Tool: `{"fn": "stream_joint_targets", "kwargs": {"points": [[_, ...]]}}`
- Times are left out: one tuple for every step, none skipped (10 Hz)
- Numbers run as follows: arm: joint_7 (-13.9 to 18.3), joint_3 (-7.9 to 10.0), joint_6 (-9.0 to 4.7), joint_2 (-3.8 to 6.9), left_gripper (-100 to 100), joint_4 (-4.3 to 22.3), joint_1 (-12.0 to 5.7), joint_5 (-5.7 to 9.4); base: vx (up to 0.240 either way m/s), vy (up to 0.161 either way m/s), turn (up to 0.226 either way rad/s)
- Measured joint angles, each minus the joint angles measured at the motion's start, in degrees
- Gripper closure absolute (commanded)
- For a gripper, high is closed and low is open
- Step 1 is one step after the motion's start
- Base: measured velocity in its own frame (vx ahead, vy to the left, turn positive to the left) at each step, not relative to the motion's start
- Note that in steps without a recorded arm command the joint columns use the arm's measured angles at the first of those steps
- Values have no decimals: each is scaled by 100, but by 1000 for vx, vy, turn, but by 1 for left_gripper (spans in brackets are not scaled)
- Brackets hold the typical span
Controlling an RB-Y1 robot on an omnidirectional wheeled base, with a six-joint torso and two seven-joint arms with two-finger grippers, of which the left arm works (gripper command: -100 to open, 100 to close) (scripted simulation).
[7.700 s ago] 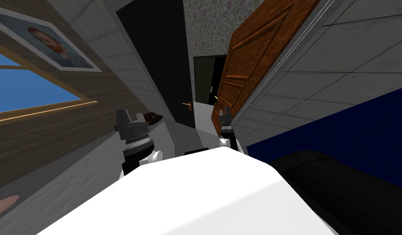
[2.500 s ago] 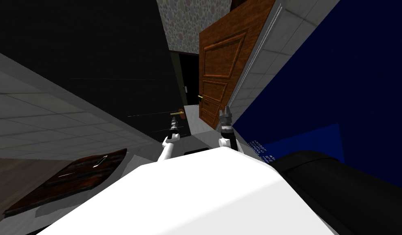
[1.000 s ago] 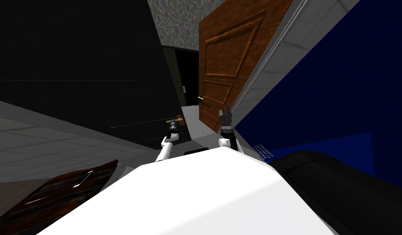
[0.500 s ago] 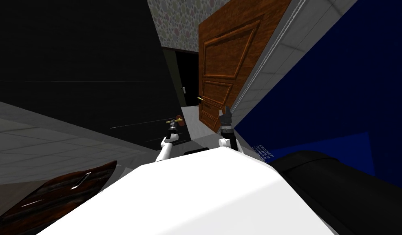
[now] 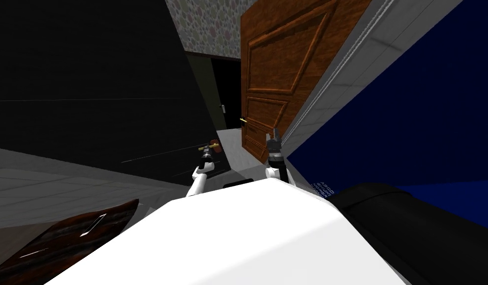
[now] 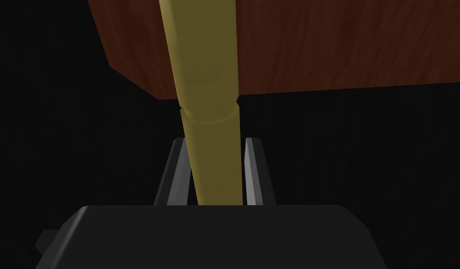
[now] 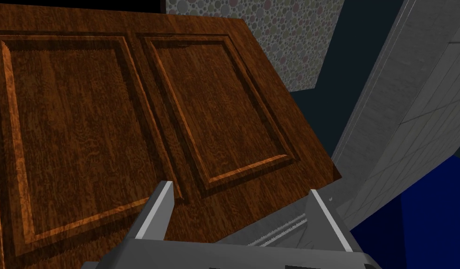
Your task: Push the door open
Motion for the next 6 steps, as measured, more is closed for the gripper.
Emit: {"fn": "stream_joint_targets", "kwargs": {"points": [[-34,64,-61,33,100,136,-67,10,166,-55,35],[-68,125,-50,46,100,117,-76,17,112,-36,19],[-39,119,-29,114,100,70,-54,29,166,-25,102],[-43,175,-14,137,100,79,-56,41,158,-57,56],[-54,217,1,163,100,46,-30,50,140,-82,49],[-81,287,14,177,100,53,-51,60,169,-62,108]]}}
